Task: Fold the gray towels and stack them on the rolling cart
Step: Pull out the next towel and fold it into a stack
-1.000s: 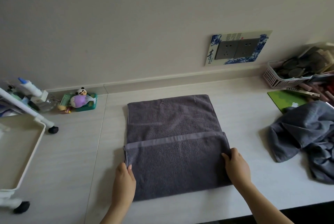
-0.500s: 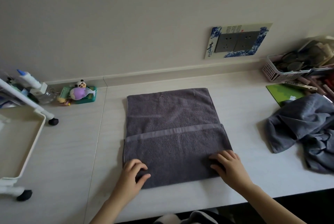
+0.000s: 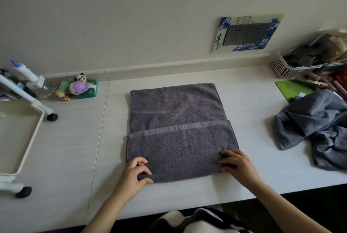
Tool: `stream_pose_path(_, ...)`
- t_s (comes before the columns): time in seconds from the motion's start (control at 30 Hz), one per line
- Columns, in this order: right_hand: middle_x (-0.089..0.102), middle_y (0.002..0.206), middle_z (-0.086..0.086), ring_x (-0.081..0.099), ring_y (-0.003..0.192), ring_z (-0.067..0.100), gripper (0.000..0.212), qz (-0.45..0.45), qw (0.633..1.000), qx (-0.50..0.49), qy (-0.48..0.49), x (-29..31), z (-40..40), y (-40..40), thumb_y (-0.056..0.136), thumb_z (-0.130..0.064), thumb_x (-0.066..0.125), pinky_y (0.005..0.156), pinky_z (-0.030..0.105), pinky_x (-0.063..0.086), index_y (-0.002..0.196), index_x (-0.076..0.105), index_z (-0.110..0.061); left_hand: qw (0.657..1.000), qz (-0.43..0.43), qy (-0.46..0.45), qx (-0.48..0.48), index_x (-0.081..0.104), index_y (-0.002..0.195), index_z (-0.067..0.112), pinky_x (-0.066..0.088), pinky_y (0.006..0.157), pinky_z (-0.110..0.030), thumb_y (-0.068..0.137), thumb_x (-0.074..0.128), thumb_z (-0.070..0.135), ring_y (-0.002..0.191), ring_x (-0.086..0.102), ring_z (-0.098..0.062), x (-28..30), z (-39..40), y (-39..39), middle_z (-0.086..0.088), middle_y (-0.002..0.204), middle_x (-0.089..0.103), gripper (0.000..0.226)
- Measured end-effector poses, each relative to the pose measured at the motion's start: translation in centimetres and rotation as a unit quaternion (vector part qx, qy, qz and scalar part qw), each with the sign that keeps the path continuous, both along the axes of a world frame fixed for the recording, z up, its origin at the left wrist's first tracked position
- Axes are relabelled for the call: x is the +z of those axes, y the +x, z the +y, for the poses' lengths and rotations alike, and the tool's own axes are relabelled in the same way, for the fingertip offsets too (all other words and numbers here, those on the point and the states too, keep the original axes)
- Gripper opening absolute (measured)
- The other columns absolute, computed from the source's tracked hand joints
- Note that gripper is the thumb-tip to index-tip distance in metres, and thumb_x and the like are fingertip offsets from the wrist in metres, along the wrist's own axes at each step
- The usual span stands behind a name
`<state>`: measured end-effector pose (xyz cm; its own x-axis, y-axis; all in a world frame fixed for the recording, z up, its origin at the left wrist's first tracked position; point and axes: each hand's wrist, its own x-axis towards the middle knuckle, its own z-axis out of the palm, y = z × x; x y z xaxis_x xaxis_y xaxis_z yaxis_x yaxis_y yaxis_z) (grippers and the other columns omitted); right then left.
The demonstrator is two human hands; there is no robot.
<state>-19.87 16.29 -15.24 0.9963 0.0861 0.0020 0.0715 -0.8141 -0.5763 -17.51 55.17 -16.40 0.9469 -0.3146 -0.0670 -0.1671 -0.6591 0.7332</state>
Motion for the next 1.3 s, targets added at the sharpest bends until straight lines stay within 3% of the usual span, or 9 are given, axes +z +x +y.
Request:
stream_pose_path(0.13, 0.065, 0.093, -0.021, 0.051, 0.091, 0.005, 0.016, 0.042, 0.999, -0.033, 0.0, 1.5, 0.2, 1.3, 0.068, -0.037, 0.072, 0.085, 0.016, 0.04, 0.077, 0.077, -0.025, 0.994, 0.099, -0.03, 0.015, 0.06, 0.069, 0.048, 0.037, 0.078, -0.004, 0.052, 0.07, 0.047, 0.095, 0.055, 0.006, 2.6, -0.3, 1.6, 0.031, 0.104, 0.057, 0.019)
stream_pose_path(0.2, 0.063, 0.08, -0.022, 0.055, 0.083, 0.006, 0.011, 0.114, 0.993, -0.031, 0.012, 3.3, 0.1, 2.2, 0.073, -0.023, 0.078, 0.074, 0.01, 0.041, 0.084, 0.077, -0.022, 0.986, 0.165, -0.017, 0.016, 0.06, 0.064, 0.045, 0.042, 0.072, -0.013, 0.061, 0.08, 0.028, 0.079, 0.061, 0.001, 4.1, -0.3, 2.6, 0.021, 0.082, 0.068, 0.026)
stream_pose_path(0.4, 0.067, 0.07, -0.017, 0.058, 0.067, -0.005, 0.022, 0.275, 0.96, 0.054, 0.014, 7.8, -0.8, 4.8, 0.079, -0.029, 0.073, 0.064, 0.008, 0.041, 0.067, 0.064, -0.046, 0.949, 0.309, 0.003, -0.058, 0.058, 0.07, 0.018, 0.034, 0.053, -0.023, 0.073, 0.079, 0.015, 0.053, 0.046, -0.007, 8.1, 0.7, 5.8, 0.007, 0.053, 0.056, 0.022)
stream_pose_path(0.57, 0.069, 0.077, -0.015, 0.056, 0.071, -0.006, 0.006, 0.324, 0.942, 0.085, 0.035, 12.2, -1.0, 8.5, 0.082, -0.031, 0.07, 0.071, 0.012, 0.041, 0.077, 0.072, -0.033, 0.912, 0.389, -0.035, -0.127, 0.058, 0.073, 0.014, 0.026, 0.046, -0.017, 0.072, 0.078, 0.019, 0.046, 0.039, -0.001, 12.3, 1.7, 9.0, 0.007, 0.05, 0.052, 0.02)
stream_pose_path(0.73, 0.071, 0.086, -0.006, 0.059, 0.081, 0.006, 0.007, 0.266, 0.961, 0.07, 0.013, 14.0, 0.2, 15.3, 0.08, -0.032, 0.072, 0.077, 0.017, 0.041, 0.075, 0.069, -0.036, 0.948, 0.312, 0.011, -0.067, 0.06, 0.073, 0.01, 0.037, 0.051, -0.014, 0.075, 0.076, 0.007, 0.048, 0.049, 0.0, 14.5, 1.1, 15.3, 0.008, 0.05, 0.058, 0.016)
stream_pose_path(0.83, 0.071, 0.09, -0.001, 0.061, 0.085, 0.012, 0.003, 0.232, 0.971, 0.049, 0.008, 13.8, 0.8, 19.6, 0.081, -0.034, 0.071, 0.074, 0.022, 0.043, 0.08, 0.07, -0.03, 0.967, 0.247, 0.064, -0.002, 0.064, 0.075, 0.014, 0.046, 0.071, -0.025, 0.072, 0.079, 0.014, 0.066, 0.059, -0.011, 13.6, 0.7, 19.6, 0.002, 0.067, 0.068, 0.015)
stream_pose_path(1.0, 0.066, 0.101, -0.001, 0.059, 0.098, 0.016, 0.037, 0.222, 0.974, -0.019, 0.027, 10.3, 0.7, 24.2, 0.084, -0.049, 0.062, 0.083, 0.026, 0.042, 0.103, 0.07, -0.019, 0.973, 0.17, 0.077, 0.135, 0.064, 0.094, 0.019, 0.045, 0.078, -0.028, 0.08, 0.07, 0.036, 0.092, 0.062, -0.019, 8.5, 0.2, 22.7, -0.003, 0.099, 0.067, 0.023)
stream_pose_path(1.13, 0.06, 0.116, 0.001, 0.054, 0.108, 0.02, 0.049, 0.266, 0.963, -0.021, -0.022, 5.7, 0.4, 24.2, 0.08, -0.05, 0.067, 0.091, 0.029, 0.041, 0.118, 0.06, -0.021, 0.967, 0.155, 0.173, 0.101, 0.06, 0.115, 0.023, 0.043, 0.09, -0.029, 0.081, 0.065, 0.048, 0.109, 0.054, -0.019, 4.2, 0.3, 22.0, -0.001, 0.119, 0.058, 0.043)
stream_pose_path(1.3, 0.052, 0.122, 0.004, 0.043, 0.117, 0.026, 0.04, 0.186, 0.977, -0.062, -0.085, 2.7, 0.8, 24.3, 0.085, -0.046, 0.061, 0.096, 0.033, 0.036, 0.12, 0.058, -0.026, 0.948, 0.107, 0.293, 0.061, 0.051, 0.126, 0.034, 0.033, 0.102, -0.035, 0.085, 0.054, 0.055, 0.123, 0.042, -0.018, 3.4, -0.3, 22.2, 0.006, 0.128, 0.045, 0.046)
